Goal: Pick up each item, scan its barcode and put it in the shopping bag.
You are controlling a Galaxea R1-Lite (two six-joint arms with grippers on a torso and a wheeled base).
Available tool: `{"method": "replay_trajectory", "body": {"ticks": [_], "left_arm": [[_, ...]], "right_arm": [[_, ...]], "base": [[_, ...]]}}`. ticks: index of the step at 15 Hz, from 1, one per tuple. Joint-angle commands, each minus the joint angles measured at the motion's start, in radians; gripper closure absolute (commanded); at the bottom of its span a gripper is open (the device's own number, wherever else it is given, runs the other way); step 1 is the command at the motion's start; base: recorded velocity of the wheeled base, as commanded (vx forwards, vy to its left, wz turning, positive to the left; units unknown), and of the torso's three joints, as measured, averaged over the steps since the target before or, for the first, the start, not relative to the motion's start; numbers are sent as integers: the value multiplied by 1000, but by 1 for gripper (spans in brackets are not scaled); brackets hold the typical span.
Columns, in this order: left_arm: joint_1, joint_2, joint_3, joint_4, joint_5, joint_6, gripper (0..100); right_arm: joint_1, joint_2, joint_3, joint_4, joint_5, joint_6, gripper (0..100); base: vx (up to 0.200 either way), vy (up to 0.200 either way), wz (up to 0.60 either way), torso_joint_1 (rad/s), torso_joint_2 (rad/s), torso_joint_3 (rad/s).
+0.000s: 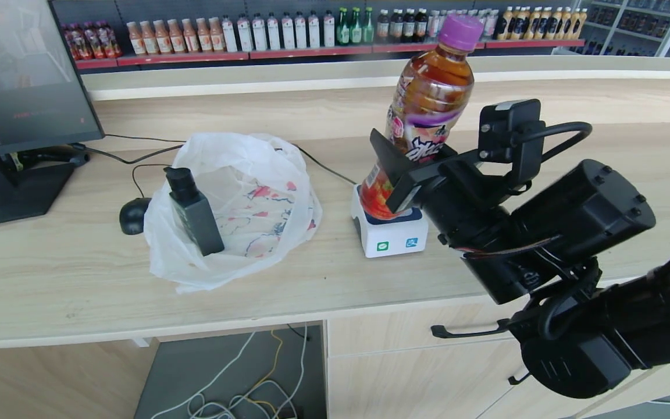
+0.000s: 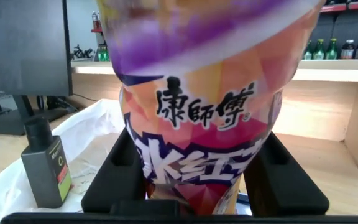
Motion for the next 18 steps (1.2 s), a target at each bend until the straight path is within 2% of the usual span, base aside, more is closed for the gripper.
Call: {"method": "replay_trajectory", "body": {"ticks": [1, 12, 18], "left_arm": [[1, 0, 0, 0, 0, 0, 0], [1, 0, 0, 0, 0, 0, 0], [1, 0, 0, 0, 0, 0, 0]], "right_arm": [[0, 3, 11, -2, 1, 5, 100], [6, -69, 79, -2, 1, 7, 100], [26, -76, 91, -2, 1, 5, 100]], "base": [[0, 200, 0, -2, 2, 2], [0, 200, 0, 3, 2, 2], [0, 0, 0, 0, 0, 0]]}}
